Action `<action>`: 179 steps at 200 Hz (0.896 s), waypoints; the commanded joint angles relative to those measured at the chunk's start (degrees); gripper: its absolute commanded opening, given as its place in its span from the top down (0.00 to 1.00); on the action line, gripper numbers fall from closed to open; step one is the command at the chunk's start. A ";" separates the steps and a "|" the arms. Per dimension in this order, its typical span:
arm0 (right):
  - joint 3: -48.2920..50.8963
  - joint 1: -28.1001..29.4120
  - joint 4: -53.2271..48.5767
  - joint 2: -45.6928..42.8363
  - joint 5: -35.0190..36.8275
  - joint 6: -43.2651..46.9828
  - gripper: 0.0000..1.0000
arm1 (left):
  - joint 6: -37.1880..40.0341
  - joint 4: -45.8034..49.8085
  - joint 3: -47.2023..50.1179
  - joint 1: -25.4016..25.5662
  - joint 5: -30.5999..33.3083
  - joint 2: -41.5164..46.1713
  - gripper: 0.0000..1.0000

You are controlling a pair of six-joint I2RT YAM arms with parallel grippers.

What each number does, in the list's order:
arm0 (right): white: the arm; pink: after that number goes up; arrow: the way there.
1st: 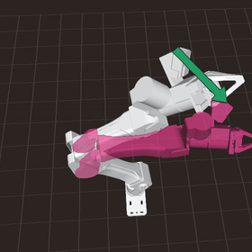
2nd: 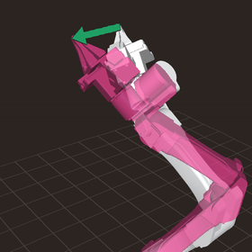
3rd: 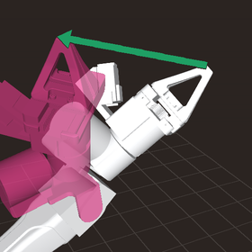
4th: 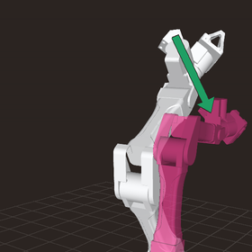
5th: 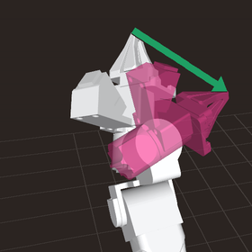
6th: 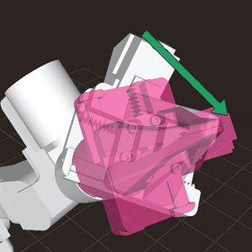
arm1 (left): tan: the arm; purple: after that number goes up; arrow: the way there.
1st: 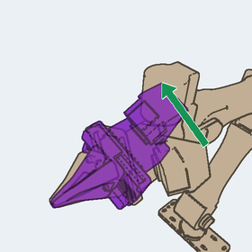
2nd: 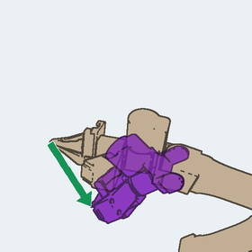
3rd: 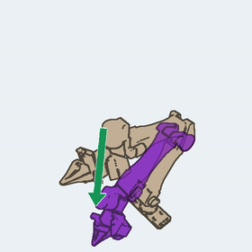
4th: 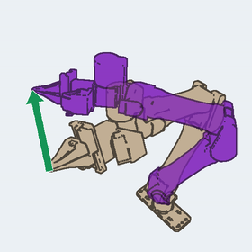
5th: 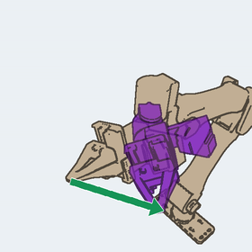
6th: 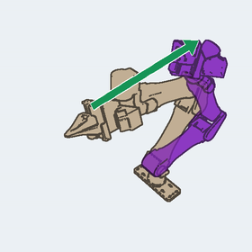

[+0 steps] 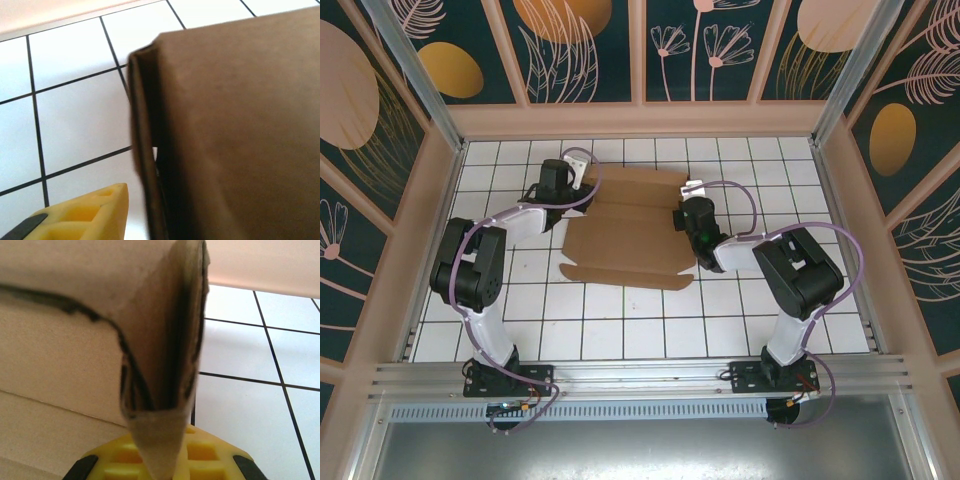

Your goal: Fold the paper box

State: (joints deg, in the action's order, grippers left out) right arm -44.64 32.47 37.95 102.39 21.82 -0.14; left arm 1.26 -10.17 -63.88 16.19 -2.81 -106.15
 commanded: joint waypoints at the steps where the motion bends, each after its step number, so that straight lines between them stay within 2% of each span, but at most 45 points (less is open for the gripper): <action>1: 1.07 1.46 -10.29 1.25 -3.48 -0.59 1.00 | -1.54 3.37 -2.04 -0.29 4.66 -1.57 0.65; 22: 0.76 1.58 -10.84 1.16 -2.99 -0.89 1.00 | -2.29 4.87 -3.89 -0.15 7.15 -2.96 0.79; 54: 0.55 1.86 -11.59 1.06 -1.70 -2.21 1.00 | -3.29 5.16 -4.67 0.94 12.25 -3.71 0.92; 81: -0.94 2.17 -13.81 1.63 2.79 -4.70 1.00 | -4.78 5.58 -5.15 1.51 17.36 -4.15 0.98; 104: -3.57 2.26 -17.94 2.14 5.70 -7.38 1.00 | -5.47 5.87 -5.63 1.75 18.65 -4.50 1.00; 133: -4.22 2.41 -18.53 3.07 7.30 -7.71 1.00 | -6.13 5.51 -5.71 1.89 17.07 -4.41 0.93; 159: -4.41 2.25 -18.81 5.35 7.51 -6.82 1.00 | -7.52 5.04 -5.15 1.78 11.80 -3.81 0.67; 168: -4.17 2.19 -18.52 5.50 7.60 -6.54 1.00 | -7.73 4.29 -3.96 1.77 7.56 -2.43 0.60; 179: -3.55 2.02 -17.89 5.25 7.87 -6.36 1.00 | -9.26 2.12 -1.36 1.75 5.90 0.04 0.55</action>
State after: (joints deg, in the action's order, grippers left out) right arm -50.59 34.94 29.47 104.14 28.49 -5.96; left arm -5.69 -7.09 -68.49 18.48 7.86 -109.23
